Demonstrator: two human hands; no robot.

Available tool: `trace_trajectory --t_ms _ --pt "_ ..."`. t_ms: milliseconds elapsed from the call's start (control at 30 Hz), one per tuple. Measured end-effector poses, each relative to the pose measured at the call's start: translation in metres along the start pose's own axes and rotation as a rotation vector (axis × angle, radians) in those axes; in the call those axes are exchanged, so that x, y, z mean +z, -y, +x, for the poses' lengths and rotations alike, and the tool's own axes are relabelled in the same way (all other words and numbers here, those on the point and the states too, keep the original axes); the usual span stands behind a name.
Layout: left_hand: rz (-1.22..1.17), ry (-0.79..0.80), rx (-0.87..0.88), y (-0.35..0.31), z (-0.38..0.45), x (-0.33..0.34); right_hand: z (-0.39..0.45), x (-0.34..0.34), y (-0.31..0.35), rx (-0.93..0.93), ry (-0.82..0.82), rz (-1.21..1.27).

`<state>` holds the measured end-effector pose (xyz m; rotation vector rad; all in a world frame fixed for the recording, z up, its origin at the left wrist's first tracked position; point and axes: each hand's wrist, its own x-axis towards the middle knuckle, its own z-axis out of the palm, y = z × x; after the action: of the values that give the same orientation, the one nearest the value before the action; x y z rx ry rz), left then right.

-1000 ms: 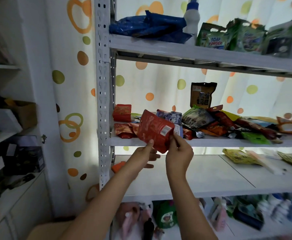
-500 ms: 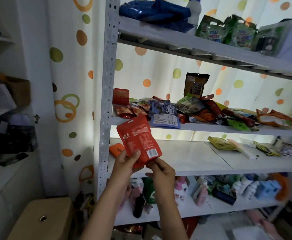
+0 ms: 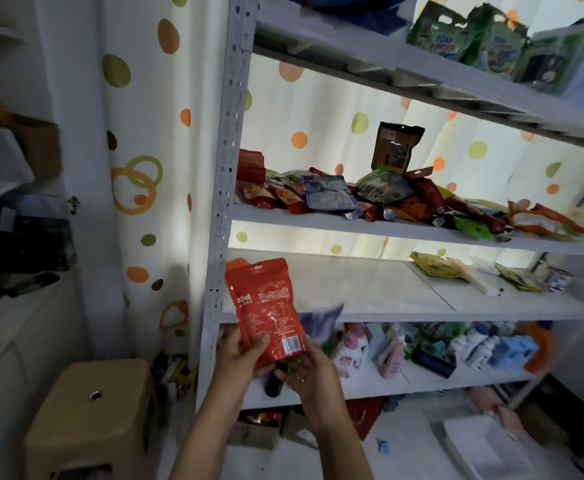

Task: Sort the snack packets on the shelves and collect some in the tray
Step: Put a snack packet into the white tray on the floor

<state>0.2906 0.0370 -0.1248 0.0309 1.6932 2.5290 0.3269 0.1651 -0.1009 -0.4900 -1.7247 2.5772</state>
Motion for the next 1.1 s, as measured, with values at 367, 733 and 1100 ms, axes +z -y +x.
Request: trace_trajectory --t_ms 367,733,1100 --pt "0.053 0.049 -0.005 0.012 -0.013 -0.005 -0.017 -0.013 -0.018 0.1 -0.121 0.157" --pt "0.061 0.065 0.074 0.002 -0.028 -0.006 -0.018 -0.014 -0.022 -0.055 0.054 -0.06" --pt "0.216 -0.006 0.129 -0.007 -0.029 -0.004 -0.006 -0.014 -0.02 -0.103 0.122 -0.076"
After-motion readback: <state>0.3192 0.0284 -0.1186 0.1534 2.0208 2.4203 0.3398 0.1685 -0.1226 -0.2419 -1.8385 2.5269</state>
